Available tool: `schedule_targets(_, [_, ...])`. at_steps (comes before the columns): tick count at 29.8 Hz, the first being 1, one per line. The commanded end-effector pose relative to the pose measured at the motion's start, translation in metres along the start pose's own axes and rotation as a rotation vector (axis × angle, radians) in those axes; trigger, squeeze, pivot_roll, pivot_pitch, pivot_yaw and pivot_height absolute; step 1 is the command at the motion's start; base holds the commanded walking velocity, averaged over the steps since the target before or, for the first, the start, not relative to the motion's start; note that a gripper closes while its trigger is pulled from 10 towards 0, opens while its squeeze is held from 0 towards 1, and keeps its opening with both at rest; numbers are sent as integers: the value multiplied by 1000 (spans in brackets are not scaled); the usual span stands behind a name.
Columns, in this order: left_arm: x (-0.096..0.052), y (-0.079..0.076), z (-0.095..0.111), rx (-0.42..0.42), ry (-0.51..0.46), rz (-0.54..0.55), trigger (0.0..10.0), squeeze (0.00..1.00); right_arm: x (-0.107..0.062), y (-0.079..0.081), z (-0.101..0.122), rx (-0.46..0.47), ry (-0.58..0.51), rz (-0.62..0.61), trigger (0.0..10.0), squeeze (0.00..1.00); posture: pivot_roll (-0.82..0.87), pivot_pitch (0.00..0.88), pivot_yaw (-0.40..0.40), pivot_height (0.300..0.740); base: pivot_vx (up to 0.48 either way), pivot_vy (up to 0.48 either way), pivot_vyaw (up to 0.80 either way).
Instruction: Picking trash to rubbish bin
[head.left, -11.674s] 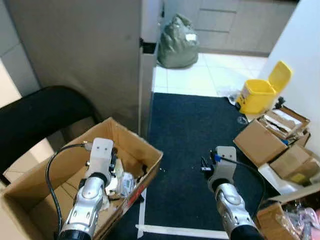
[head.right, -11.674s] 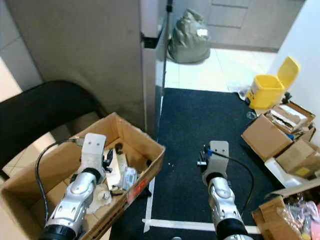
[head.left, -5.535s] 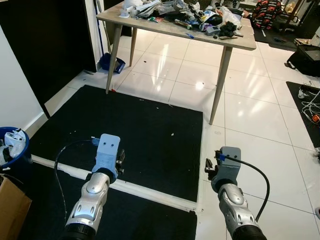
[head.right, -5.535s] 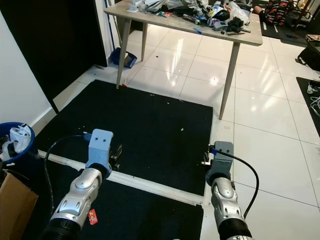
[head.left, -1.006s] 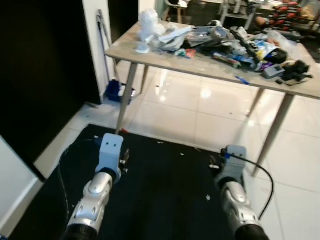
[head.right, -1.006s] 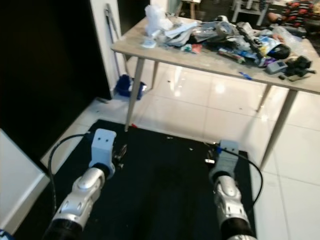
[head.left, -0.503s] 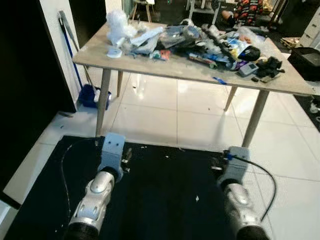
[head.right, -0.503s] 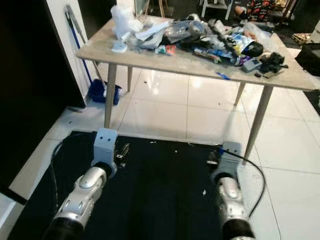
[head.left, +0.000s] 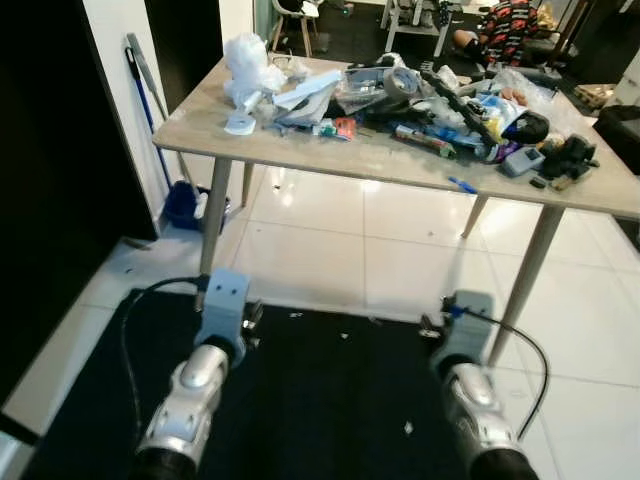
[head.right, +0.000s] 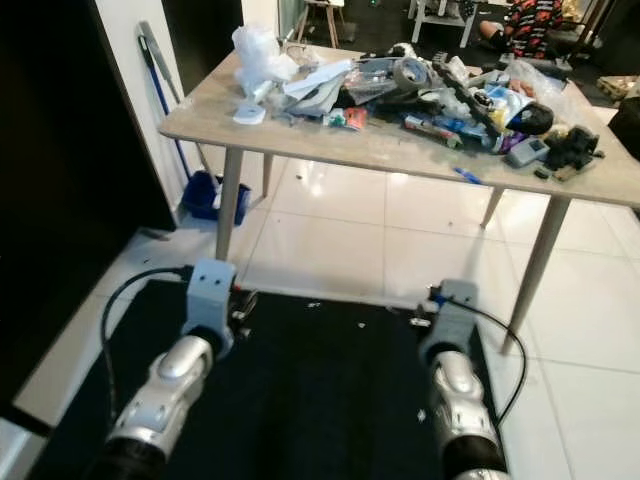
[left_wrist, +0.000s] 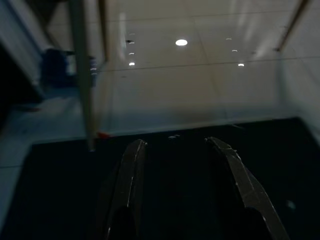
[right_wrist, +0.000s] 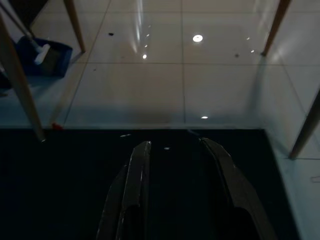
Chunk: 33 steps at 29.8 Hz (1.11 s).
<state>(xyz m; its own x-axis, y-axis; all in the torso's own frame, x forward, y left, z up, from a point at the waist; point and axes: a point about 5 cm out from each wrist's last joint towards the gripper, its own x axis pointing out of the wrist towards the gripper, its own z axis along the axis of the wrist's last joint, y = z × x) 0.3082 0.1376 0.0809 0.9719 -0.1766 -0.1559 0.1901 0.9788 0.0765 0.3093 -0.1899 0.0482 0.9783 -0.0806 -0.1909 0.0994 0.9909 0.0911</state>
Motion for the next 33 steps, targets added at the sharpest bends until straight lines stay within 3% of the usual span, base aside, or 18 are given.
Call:
schedule_targets(1, [-2, -3, -4, 5, 15, -11, 10000, 0, -2, -9, -4, -6, 17, -24, 10000, 0, -27, 96, -39, 740, 304, 0, 0])
schedule_targets(33, [-2, -4, -4, 6, 17, -16, 10000, 0, -3, -9, -2, 2, 9, -27, 10000, 0, -29, 124, -40, 740, 306, 0, -89])
